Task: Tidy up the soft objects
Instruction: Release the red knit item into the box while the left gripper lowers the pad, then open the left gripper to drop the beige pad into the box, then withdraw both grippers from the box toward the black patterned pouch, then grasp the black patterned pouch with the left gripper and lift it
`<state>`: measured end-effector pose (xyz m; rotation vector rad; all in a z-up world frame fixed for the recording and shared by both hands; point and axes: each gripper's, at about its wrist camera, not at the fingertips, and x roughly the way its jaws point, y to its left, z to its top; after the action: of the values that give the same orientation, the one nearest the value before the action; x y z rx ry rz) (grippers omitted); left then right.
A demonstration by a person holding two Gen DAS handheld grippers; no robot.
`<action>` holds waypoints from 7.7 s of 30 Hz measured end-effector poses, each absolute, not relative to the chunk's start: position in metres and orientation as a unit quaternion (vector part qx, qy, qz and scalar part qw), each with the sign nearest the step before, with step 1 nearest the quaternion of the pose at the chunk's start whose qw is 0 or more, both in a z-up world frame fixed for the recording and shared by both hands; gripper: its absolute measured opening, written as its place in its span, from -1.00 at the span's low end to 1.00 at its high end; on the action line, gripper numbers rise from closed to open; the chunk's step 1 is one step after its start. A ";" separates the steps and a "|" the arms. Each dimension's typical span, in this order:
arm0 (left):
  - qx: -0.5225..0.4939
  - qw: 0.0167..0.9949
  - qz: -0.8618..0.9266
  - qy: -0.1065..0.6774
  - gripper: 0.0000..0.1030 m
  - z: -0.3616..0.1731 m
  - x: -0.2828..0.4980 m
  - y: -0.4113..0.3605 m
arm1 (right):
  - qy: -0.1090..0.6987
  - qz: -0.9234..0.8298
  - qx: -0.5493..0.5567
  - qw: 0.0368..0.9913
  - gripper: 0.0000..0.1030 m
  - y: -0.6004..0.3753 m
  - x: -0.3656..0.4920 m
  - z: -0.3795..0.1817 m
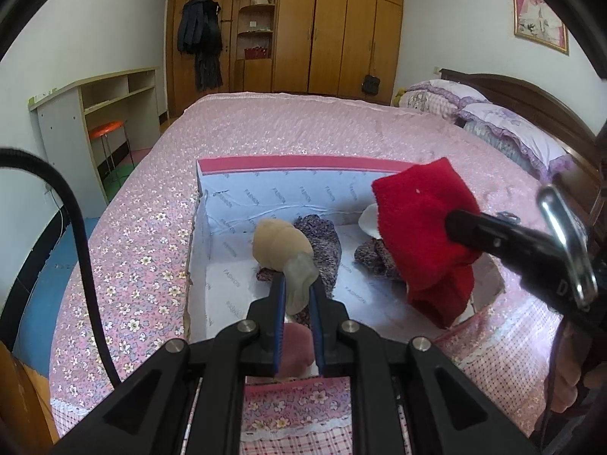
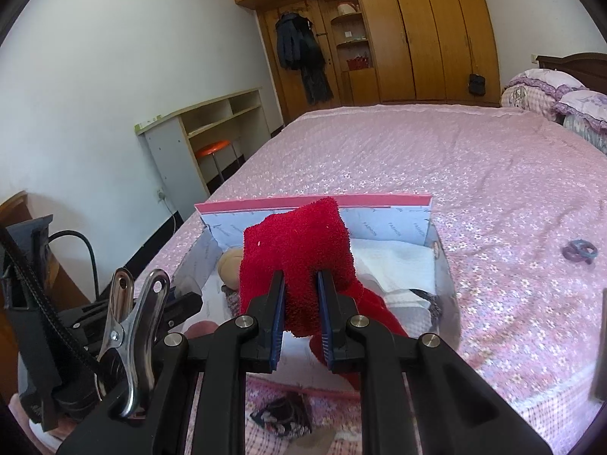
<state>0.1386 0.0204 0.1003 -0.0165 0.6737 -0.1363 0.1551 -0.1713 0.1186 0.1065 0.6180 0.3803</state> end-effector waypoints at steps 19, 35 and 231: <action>-0.014 0.927 -0.052 0.371 -0.75 0.065 0.177 0.014 | 0.330 0.190 0.022 0.924 -0.66 -0.144 0.209 0.087; -0.012 0.928 -0.050 0.369 -0.68 0.057 0.180 0.011 | 0.341 0.179 0.010 0.923 -0.64 -0.141 0.222 0.067; -0.007 0.914 -0.116 0.389 -0.17 0.040 0.081 -0.071 | 0.406 0.166 0.142 0.887 -0.82 -0.242 0.066 0.005</action>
<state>0.0809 -0.0710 0.0398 -0.0151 0.8017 -0.2385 0.0663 -0.2424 0.0053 0.2944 0.8437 0.3457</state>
